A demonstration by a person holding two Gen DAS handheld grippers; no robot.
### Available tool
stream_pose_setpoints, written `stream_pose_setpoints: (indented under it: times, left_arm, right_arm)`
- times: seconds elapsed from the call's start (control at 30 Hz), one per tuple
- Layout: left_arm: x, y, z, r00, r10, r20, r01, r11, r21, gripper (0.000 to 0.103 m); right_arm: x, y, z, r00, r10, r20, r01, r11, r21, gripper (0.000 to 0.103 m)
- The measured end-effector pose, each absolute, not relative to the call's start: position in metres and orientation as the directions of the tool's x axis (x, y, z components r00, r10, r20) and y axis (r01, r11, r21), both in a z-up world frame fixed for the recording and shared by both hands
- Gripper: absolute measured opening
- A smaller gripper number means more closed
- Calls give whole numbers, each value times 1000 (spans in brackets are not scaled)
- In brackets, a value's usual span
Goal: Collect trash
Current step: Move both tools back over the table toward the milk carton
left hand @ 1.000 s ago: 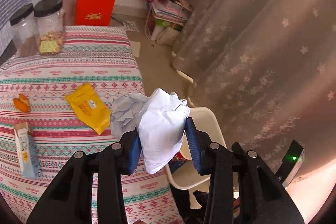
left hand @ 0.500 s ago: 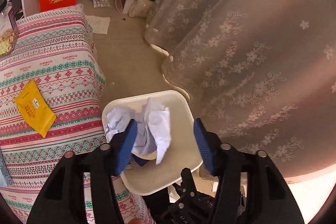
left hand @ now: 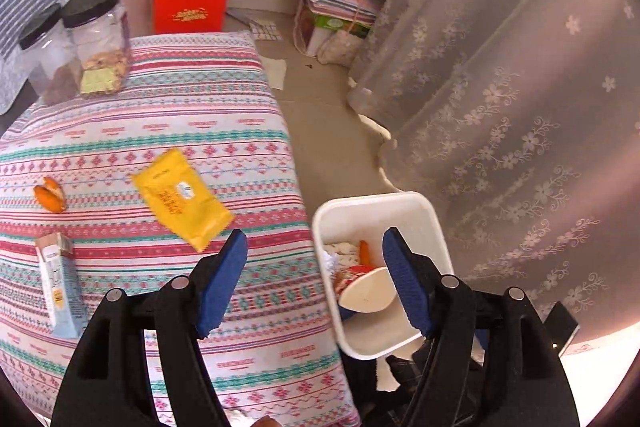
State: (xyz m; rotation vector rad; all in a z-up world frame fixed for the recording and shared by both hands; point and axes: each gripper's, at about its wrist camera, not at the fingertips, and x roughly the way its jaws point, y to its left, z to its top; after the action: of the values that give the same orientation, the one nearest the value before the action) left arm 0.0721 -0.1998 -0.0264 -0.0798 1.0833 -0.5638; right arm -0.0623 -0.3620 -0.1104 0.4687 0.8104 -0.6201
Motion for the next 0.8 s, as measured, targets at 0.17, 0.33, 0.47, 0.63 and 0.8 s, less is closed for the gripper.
stream_pose_setpoints:
  times: [0.17,0.33,0.47,0.63,0.8]
  left_arm:
    - [84,-132,-43,393,-388,-834,289,913,-288,70]
    - [97,-69,-66,395,-313,-864,170,949,-266,70]
    - [106,-21,-81,389,-296,-873,78,954,-289,70]
    - [116,27,-97,354,-313,-881,-42,936,-349,70]
    - [120,39,-102,329,-278,-902,-72,946,-317,70]
  right_arm:
    - [-44,-342,-108,545,-297,-784,616,776,134,96]
    - [-22,-322,-98,554,-241,-797,547,827,131,96]
    - [-1,-302,-81,565,-259,-783,486,872,63,96]
    - [31,-271,-61,578,-258,-774,366,930,-37,96]
    - [62,-246,-61,589,-262,-765,266,956,-123,96]
